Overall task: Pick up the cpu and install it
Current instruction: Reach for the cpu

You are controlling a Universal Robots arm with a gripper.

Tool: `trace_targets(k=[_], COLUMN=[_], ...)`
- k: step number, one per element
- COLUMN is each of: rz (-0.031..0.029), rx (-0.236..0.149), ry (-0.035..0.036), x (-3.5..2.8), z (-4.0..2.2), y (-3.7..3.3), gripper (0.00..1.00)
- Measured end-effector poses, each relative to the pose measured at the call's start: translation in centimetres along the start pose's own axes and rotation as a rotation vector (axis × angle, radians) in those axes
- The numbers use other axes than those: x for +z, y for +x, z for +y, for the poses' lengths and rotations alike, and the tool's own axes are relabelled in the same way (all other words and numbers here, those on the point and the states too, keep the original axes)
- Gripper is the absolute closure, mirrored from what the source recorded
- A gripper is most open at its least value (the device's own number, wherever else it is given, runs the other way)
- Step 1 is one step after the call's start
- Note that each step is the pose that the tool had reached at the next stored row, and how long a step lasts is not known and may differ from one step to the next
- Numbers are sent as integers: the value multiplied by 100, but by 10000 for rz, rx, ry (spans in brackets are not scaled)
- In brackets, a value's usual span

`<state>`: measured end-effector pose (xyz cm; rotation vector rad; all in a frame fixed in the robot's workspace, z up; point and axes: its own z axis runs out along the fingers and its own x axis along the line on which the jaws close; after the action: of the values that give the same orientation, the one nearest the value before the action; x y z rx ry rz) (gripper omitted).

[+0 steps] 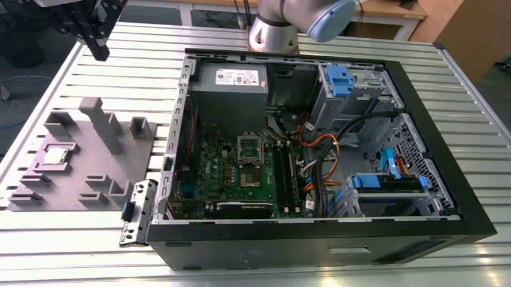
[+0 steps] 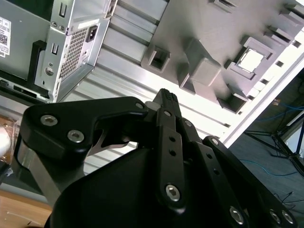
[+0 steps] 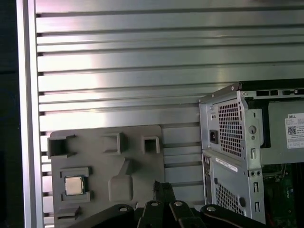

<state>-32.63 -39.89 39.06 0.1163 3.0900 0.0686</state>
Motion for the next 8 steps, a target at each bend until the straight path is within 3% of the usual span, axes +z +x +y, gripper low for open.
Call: trace_targets(k=[4, 8], rz=[0, 1], rx=[1, 0], ry=[0, 0], x=[8, 7], z=[-7, -8], y=[87, 105], gripper=[89, 89])
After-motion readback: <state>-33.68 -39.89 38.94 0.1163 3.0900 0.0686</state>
